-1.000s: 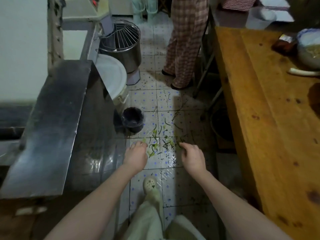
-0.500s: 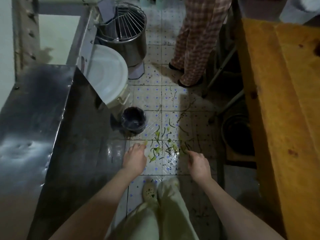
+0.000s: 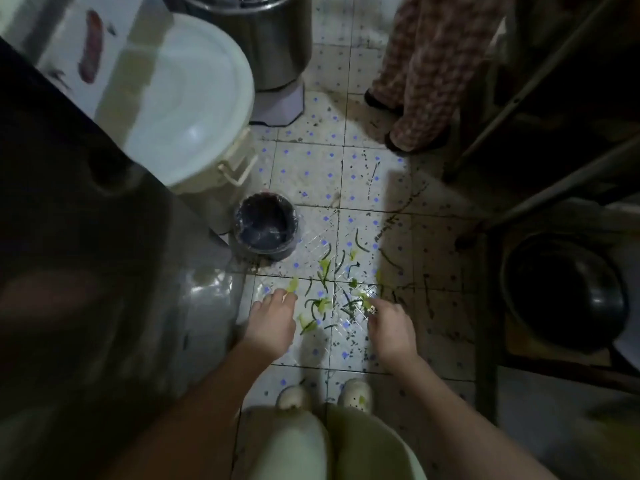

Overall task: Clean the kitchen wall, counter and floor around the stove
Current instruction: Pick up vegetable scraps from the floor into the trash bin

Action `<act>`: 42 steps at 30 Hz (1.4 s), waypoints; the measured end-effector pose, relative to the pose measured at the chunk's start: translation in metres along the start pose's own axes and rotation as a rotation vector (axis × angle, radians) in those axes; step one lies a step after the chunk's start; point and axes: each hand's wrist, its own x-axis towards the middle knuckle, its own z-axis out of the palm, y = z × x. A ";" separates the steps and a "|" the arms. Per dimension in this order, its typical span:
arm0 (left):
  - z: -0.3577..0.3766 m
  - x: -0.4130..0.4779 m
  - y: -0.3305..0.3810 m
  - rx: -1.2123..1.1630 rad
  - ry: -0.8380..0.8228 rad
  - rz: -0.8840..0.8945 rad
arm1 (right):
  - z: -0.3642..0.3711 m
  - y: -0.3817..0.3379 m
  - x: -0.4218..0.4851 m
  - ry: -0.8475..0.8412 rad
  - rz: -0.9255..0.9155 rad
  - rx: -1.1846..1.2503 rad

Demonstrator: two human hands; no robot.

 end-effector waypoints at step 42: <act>0.378 0.300 -0.102 -0.061 0.221 0.029 | 0.312 0.197 0.222 0.027 -0.318 -0.156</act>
